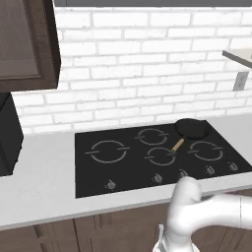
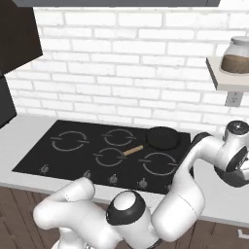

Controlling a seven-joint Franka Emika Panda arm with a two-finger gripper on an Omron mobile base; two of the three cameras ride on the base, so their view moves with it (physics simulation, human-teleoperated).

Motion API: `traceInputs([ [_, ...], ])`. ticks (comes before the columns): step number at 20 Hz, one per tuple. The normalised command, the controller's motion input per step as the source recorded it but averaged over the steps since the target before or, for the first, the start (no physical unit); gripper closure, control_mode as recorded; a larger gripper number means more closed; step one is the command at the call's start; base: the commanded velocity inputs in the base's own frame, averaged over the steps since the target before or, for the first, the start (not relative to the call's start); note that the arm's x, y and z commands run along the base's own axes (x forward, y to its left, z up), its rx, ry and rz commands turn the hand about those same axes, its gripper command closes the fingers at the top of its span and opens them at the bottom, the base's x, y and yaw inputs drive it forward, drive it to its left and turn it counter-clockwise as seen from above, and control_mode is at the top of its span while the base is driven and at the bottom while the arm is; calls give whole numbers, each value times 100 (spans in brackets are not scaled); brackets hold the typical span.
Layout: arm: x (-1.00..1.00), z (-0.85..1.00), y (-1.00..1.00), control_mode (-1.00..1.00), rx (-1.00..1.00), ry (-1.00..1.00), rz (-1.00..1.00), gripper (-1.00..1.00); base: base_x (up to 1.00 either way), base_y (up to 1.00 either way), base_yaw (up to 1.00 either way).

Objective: Pick the kettle from the counter and place it on a stove burner. Then turn the burner on.

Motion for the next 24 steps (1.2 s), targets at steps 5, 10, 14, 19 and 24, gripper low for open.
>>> traceInputs([
  [5, -45, 58, 40, -100, -12, -22, 17, 100, 0, 0, 0],
  [10, -43, 45, 42, -100, -17, -23, 18, 100, 0, 0, 0],
  [14, -44, 41, 53, -100, -23, -19, 19, 100, 0, 0, 0],
  [19, -43, 76, 57, -100, -20, 0, 19, 100, 0, 0, 0],
  [24, -16, 64, 61, -100, -13, 11, 26, 100, 0, 0, 0],
])
